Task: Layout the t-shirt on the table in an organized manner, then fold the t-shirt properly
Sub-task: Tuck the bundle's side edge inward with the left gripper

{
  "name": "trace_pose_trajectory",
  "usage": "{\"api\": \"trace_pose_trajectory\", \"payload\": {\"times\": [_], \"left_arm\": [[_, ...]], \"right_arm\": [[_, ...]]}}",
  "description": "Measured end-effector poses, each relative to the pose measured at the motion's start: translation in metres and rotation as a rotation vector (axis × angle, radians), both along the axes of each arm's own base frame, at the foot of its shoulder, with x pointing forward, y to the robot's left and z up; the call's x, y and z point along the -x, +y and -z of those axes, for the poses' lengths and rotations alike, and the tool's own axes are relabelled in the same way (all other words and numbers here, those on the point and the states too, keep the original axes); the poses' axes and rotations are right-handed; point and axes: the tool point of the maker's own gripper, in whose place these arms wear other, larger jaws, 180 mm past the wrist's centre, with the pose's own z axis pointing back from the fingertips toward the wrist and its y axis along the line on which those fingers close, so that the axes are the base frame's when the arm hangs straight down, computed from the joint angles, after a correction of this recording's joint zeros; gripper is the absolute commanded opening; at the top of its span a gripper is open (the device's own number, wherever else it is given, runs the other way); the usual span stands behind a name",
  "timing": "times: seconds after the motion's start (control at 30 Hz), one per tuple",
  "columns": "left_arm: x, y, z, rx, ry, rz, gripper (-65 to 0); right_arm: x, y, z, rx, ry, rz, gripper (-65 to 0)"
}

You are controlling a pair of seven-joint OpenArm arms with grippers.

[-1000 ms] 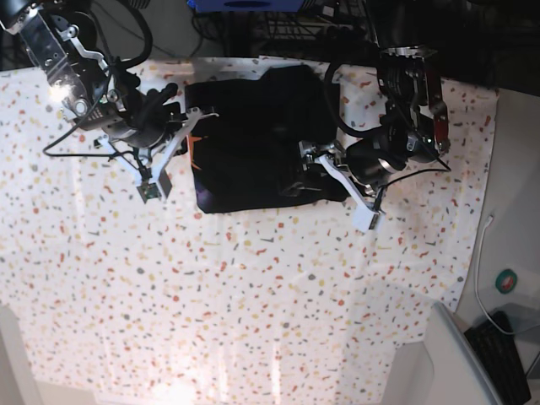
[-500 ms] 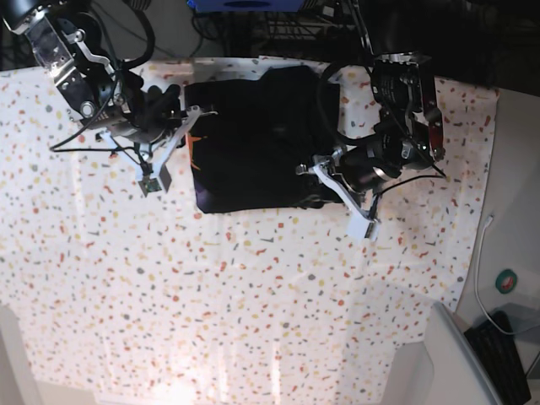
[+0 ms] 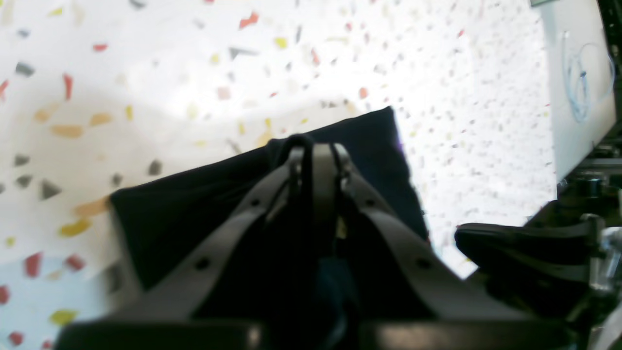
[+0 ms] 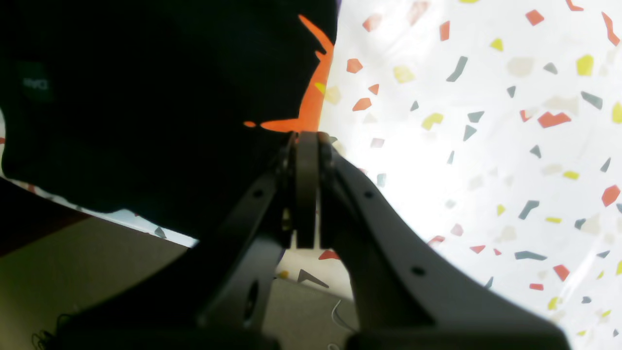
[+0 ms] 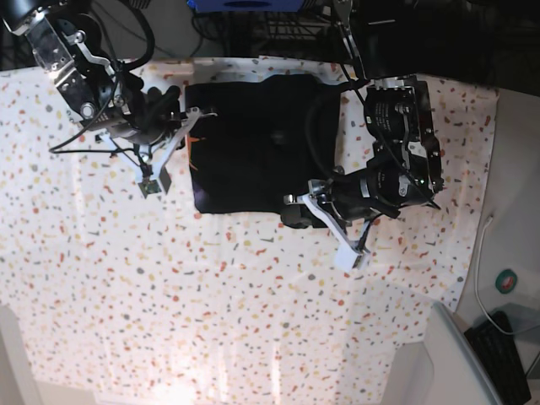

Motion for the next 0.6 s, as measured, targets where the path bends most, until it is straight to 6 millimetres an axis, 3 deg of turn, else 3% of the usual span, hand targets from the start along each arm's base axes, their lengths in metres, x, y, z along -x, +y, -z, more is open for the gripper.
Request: {"api": "trace_pose_trajectory", "payload": {"times": [0.07, 0.27, 0.6], "left_arm": [[-0.002, -0.002, -0.001, 0.014, 0.001, 0.003, -65.0], [0.001, 0.008, 0.02, 0.012, 0.085, -0.023, -65.0], [-0.003, 0.014, 0.018, 0.002, 0.075, -0.034, -65.0]], "right_arm": [[-0.002, 0.0, -0.001, -0.001, -0.006, 0.0, -65.0], [-0.002, 0.0, -0.001, 0.0, -0.005, 0.0, -65.0], [-0.002, 0.001, -0.001, -0.002, -0.005, 0.0, -65.0]]}}
